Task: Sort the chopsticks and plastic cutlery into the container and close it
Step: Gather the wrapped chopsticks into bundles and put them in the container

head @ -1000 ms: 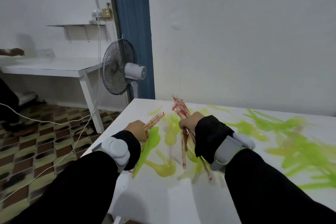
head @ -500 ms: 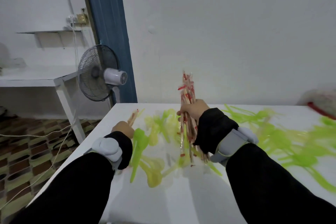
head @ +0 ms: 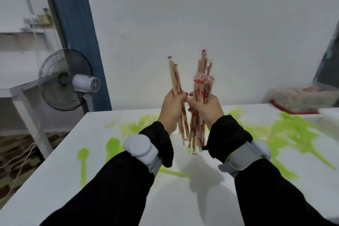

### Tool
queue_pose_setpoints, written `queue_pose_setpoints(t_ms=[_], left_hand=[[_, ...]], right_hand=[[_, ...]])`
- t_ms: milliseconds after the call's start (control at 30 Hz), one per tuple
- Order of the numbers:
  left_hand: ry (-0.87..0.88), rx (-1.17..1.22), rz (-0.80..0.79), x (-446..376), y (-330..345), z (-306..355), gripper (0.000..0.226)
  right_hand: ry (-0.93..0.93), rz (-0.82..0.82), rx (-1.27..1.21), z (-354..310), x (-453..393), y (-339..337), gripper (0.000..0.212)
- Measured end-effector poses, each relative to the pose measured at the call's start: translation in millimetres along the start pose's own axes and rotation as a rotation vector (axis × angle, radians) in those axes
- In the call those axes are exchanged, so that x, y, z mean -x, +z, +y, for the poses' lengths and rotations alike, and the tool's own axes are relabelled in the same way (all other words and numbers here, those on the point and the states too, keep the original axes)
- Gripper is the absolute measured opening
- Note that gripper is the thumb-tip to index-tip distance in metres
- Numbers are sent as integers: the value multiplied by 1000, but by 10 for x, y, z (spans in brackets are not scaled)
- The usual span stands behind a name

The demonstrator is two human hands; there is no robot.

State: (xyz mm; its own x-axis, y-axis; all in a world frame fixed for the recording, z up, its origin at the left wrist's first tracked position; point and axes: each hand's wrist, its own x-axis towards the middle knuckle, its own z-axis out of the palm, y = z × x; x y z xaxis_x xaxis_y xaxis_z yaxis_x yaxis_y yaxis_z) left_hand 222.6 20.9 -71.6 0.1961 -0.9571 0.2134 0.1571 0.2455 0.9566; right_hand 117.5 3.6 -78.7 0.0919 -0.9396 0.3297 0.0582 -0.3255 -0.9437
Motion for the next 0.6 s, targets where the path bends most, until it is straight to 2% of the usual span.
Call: queue_pose_setpoints(t_ms=[133, 233, 300, 467, 533, 600], left_hand=[[-1, 256, -61, 68, 331, -356, 21], [5, 323, -108, 94, 383, -769, 19], [-20, 292, -119, 125, 329, -971, 20], [-146, 257, -256, 95, 222, -1019, 47], [-93, 232, -286, 58, 230, -923, 49], [38, 154, -276, 15, 239, -788, 49]], right_hand=[[65, 26, 0, 257, 116, -165, 19], [103, -1, 36, 446, 208, -287, 28], [142, -43, 78, 540, 264, -296, 27], [170, -55, 93, 647, 278, -272, 13], [152, -40, 88, 654, 253, -257, 13], [145, -12, 101, 643, 237, -239, 12]])
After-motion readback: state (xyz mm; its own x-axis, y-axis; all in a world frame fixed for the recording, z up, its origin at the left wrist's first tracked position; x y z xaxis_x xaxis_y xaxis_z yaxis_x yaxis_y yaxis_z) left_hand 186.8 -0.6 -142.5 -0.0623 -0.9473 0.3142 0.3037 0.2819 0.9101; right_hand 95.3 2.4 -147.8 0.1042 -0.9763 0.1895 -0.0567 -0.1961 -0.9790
